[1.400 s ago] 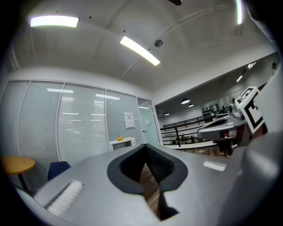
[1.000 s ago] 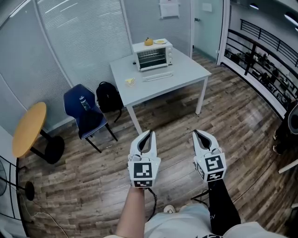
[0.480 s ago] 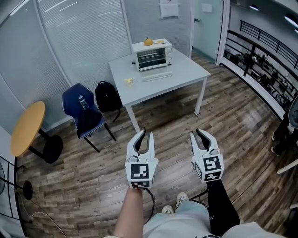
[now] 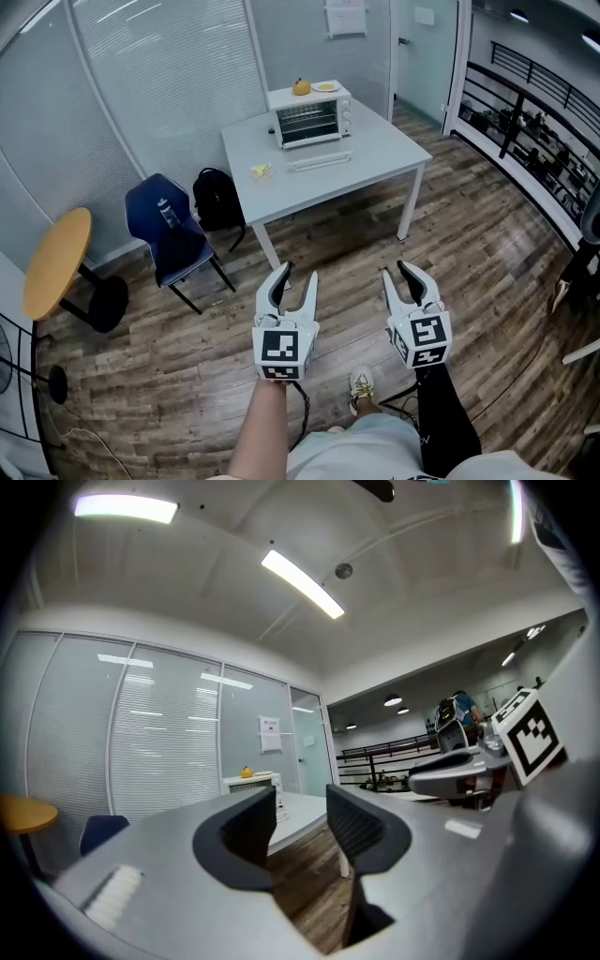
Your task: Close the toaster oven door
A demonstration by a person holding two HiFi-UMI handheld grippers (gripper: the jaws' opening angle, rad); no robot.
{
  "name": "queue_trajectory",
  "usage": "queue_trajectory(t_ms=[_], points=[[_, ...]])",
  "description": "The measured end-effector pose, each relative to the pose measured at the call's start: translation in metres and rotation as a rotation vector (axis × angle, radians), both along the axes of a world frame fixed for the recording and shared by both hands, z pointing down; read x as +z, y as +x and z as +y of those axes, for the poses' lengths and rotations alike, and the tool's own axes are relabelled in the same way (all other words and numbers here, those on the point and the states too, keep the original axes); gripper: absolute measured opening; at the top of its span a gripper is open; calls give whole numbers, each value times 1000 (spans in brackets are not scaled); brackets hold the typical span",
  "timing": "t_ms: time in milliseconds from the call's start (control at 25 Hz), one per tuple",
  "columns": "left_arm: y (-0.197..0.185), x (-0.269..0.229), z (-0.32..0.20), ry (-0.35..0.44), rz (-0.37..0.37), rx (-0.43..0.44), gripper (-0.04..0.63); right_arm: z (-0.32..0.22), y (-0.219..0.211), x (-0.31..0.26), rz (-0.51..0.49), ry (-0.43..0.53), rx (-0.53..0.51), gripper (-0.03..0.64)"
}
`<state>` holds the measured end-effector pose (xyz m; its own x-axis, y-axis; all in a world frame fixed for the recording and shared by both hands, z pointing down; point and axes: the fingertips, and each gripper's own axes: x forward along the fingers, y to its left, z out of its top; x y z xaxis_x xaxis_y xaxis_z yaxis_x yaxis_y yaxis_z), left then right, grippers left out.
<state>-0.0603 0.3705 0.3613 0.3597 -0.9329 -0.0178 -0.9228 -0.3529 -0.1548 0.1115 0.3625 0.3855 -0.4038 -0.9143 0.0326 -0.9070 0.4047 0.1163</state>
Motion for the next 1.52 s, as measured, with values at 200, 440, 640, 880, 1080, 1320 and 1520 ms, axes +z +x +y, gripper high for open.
queue_trajectory(t_ms=[200, 440, 640, 880, 1080, 1320, 1520], points=[[6, -2, -53, 3, -22, -26, 183, -56, 5, -3, -11, 8, -23, 92], [16, -8, -114, -2, -18, -54, 183, -121, 18, -9, -19, 7, -52, 92], [21, -8, -155, -5, -21, -84, 183, -166, 30, -12, -30, 16, -61, 91], [33, -4, -196, -8, -12, -83, 183, -209, 42, -9, -27, 14, -73, 92], [35, -3, -219, -7, -2, -102, 183, -231, 50, -9, -29, 16, -78, 91], [31, -3, -238, -14, -4, -114, 183, -254, 51, -13, -41, 22, -81, 91], [20, -2, -263, -10, 6, -124, 183, -276, 45, -11, -44, 18, -87, 91]])
